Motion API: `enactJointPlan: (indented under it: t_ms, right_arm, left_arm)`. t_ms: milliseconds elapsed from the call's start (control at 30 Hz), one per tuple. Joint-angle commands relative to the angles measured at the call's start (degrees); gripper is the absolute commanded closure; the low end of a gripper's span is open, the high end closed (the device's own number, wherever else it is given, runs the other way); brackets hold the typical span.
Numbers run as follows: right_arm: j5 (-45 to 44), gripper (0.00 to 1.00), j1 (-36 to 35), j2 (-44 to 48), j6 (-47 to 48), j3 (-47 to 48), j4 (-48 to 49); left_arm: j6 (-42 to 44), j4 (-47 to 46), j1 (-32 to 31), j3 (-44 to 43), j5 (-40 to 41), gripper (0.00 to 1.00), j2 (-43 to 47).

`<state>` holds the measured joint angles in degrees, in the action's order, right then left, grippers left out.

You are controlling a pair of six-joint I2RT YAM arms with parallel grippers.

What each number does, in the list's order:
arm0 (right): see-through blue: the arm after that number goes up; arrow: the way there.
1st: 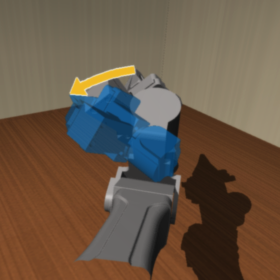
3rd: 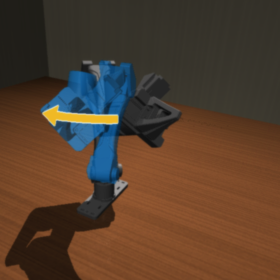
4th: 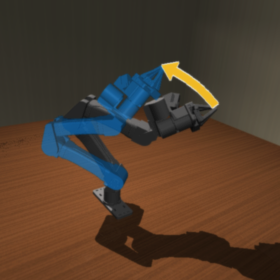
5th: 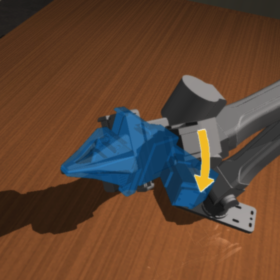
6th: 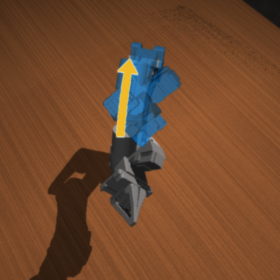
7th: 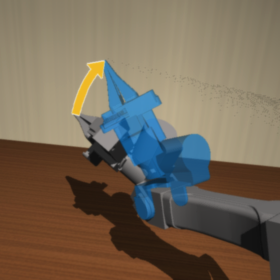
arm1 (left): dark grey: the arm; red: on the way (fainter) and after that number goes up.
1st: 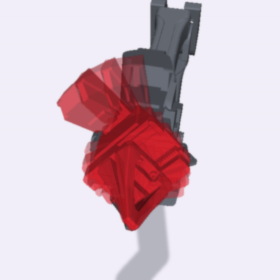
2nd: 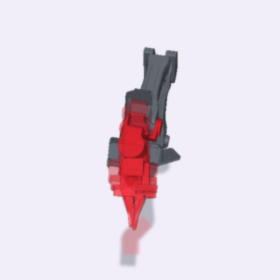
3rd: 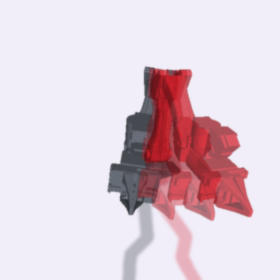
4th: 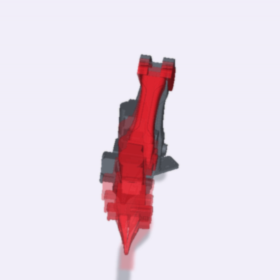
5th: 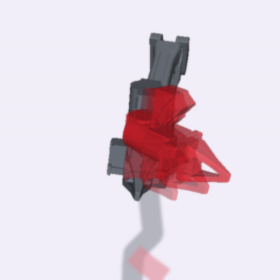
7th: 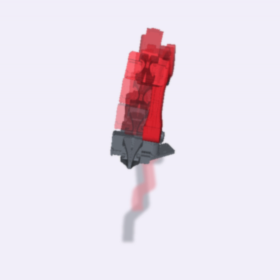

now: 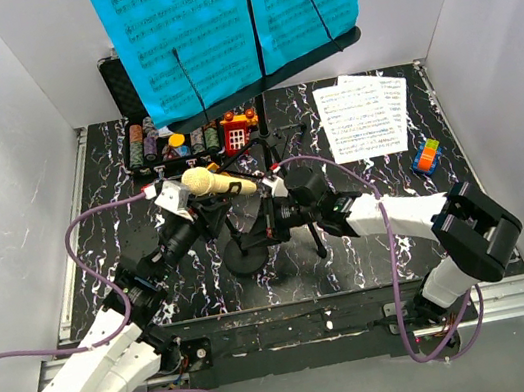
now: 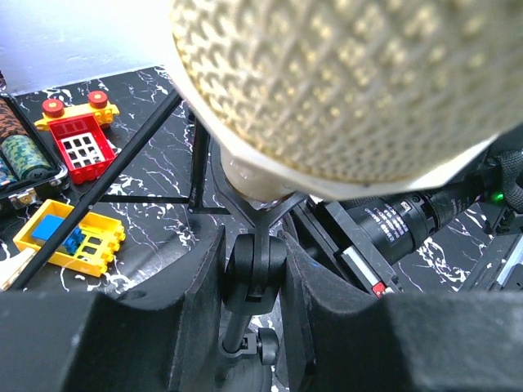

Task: Pack up the instrument practice props
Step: Unscrew the knob on the microphone stand.

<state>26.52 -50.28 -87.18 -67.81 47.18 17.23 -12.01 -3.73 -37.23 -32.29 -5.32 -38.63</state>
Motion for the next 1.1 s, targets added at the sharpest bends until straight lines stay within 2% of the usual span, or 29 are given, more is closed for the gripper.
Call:
enactJointPlan:
  t_ms: [0,67,100,200,233,300,400,533,733,900,967,1067]
  right_arm:
    - [-5.6,0.99,0.36,0.16,6.19,3.36,0.35]
    - [-5.52,0.99,0.36,0.6,7.08,3.36,-0.88]
    - [-4.91,0.94,0.36,0.87,7.25,3.27,-0.63]
    - [-4.11,0.56,0.36,2.18,6.56,2.13,-0.8]
    - [-4.11,0.49,0.36,2.8,5.68,1.43,-0.54]
    - [-4.9,0.42,0.45,3.68,4.27,0.38,-0.62]
    - [-5.08,0.4,0.89,3.68,2.42,-0.51,0.16]
    - [-4.47,0.52,1.5,2.63,1.54,-0.51,2.36]
    - [-2.44,0.79,1.5,0.52,3.47,1.95,1.93]
    - [-0.77,0.9,1.24,-0.28,6.71,3.27,0.26]
    - [-3.3,0.96,0.71,0.77,10.92,3.97,-3.24]
    - [-8.93,0.99,-0.6,2.71,19.09,5.64,-9.92]
  left_arm:
    - [-4.25,8.91,-1.35,2.67,-2.41,1.0,-2.32]
    - [-4.16,9.0,-1.52,2.67,-2.06,1.0,-2.41]
    - [-4.07,9.0,-1.44,2.67,-1.8,1.0,-2.33]
    - [-3.99,9.0,-1.44,2.76,-0.75,1.0,-1.8]
    - [-3.9,9.0,-1.44,2.76,-0.48,1.0,-1.54]
    - [-3.81,8.91,-1.53,2.67,0.22,1.0,-1.53]
    - [-4.25,8.21,-1.61,2.94,0.66,1.0,-1.62]
    - [-4.95,7.77,-1.7,2.94,0.4,1.0,-2.06]
    - [-5.04,7.77,-1.97,3.03,0.31,1.0,-2.15]
    - [-5.74,6.98,-2.32,3.11,-0.04,1.0,-3.55]
    - [-5.74,6.8,-2.41,3.03,-0.21,1.0,-4.52]
    - [-6.01,6.71,-2.58,2.68,-0.39,1.0,-6.27]
